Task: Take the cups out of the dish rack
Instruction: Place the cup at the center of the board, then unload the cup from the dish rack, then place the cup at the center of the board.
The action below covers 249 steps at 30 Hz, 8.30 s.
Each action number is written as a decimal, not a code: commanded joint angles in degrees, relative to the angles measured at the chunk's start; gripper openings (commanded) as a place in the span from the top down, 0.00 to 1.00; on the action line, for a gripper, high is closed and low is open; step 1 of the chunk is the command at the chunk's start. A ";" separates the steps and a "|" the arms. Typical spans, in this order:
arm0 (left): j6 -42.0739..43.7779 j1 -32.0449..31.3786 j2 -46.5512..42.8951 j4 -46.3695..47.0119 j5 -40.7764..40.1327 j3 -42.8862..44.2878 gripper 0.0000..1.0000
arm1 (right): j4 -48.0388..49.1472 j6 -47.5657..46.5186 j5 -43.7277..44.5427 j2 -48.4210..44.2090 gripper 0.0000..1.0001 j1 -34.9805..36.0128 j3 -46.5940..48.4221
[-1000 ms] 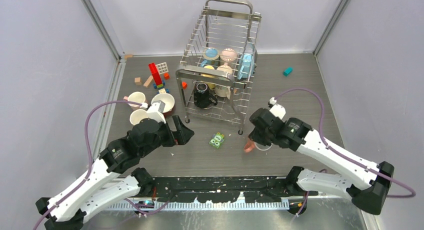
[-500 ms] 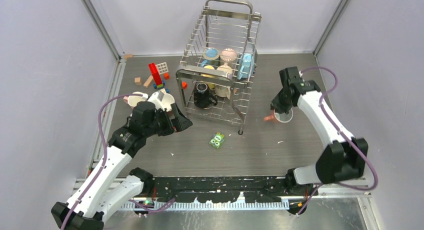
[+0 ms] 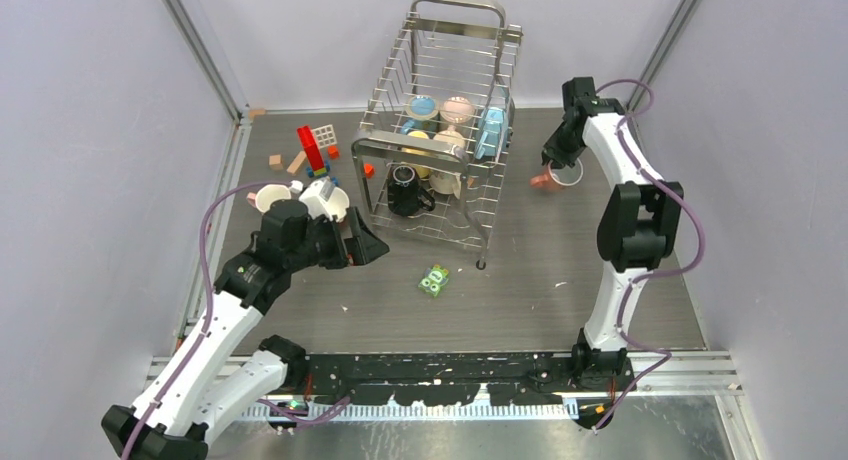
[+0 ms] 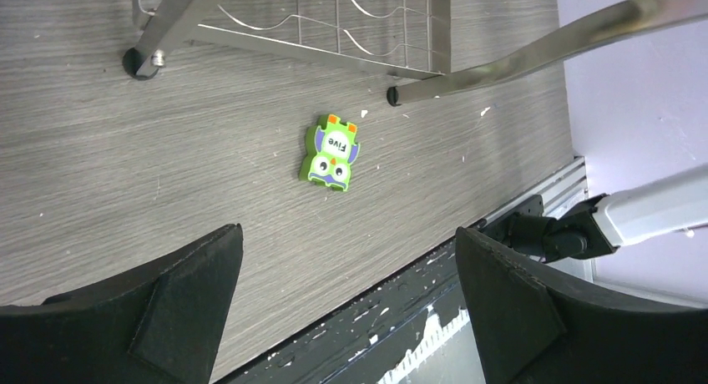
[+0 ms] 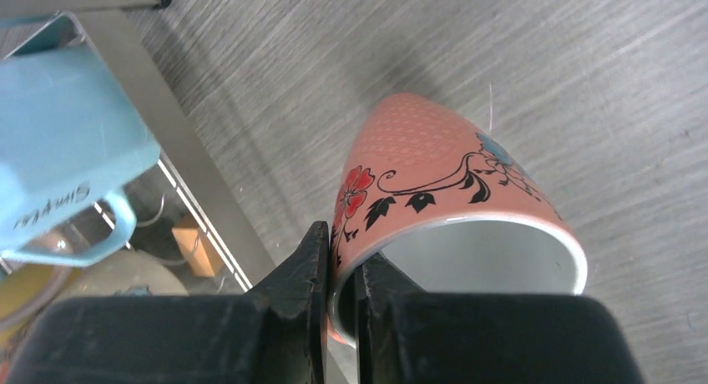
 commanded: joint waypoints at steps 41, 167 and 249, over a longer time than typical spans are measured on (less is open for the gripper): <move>5.03 0.29 1.44 0.29 4.49 3.72 0.00 | -0.81 -4.76 -3.55 7.94 0.27 -0.72 14.85; -0.45 0.30 -2.77 3.29 7.33 -3.19 0.00 | 56.86 -21.80 7.21 -21.97 0.99 26.97 -44.50; -32.51 -32.55 -9.36 29.62 -19.95 -21.02 0.00 | 3.24 8.57 14.05 -67.74 0.99 29.83 -43.56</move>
